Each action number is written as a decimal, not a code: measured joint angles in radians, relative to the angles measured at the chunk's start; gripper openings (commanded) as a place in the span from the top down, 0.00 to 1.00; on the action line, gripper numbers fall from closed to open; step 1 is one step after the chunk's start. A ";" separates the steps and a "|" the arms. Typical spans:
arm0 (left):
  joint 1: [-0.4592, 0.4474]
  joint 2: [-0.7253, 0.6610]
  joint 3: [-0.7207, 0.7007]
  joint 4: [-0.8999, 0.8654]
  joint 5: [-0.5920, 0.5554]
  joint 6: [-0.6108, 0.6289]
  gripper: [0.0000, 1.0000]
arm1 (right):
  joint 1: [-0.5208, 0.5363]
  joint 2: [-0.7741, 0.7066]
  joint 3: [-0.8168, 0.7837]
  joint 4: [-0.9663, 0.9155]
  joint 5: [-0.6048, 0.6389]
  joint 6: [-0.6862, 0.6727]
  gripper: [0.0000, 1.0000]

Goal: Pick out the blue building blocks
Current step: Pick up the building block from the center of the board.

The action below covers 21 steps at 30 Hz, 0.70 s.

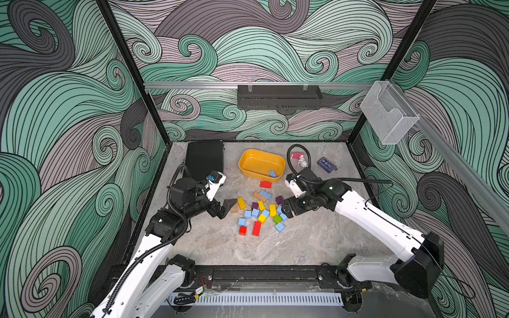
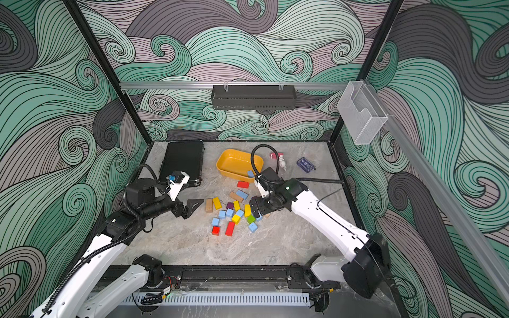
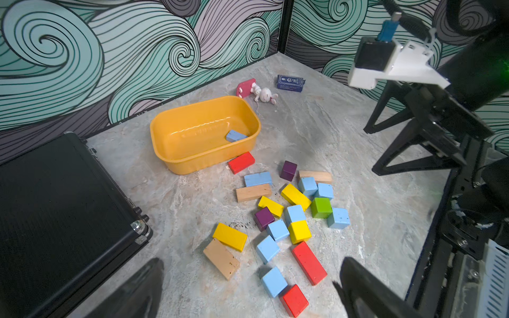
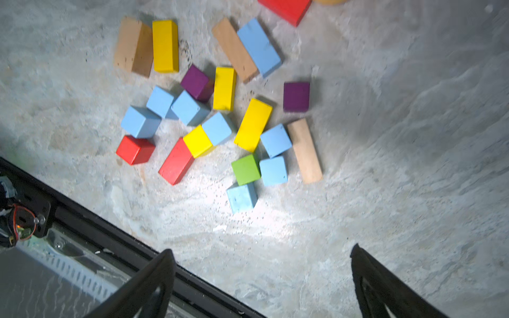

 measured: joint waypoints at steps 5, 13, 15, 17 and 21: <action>-0.022 -0.043 -0.070 0.000 0.006 -0.018 0.01 | 0.052 -0.070 -0.135 0.034 -0.012 0.066 0.04; -0.059 -0.062 -0.150 0.013 0.007 -0.047 0.01 | 0.104 -0.054 -0.227 0.110 -0.023 0.117 0.07; -0.071 -0.062 -0.166 0.022 0.007 -0.051 0.01 | 0.109 -0.032 -0.228 0.136 -0.024 0.120 0.10; -0.083 -0.060 -0.180 0.034 0.007 -0.054 0.01 | 0.112 -0.006 -0.228 0.162 -0.024 0.121 0.12; -0.103 -0.039 -0.203 0.056 0.006 -0.058 0.01 | 0.116 0.057 -0.228 0.209 -0.030 0.119 0.19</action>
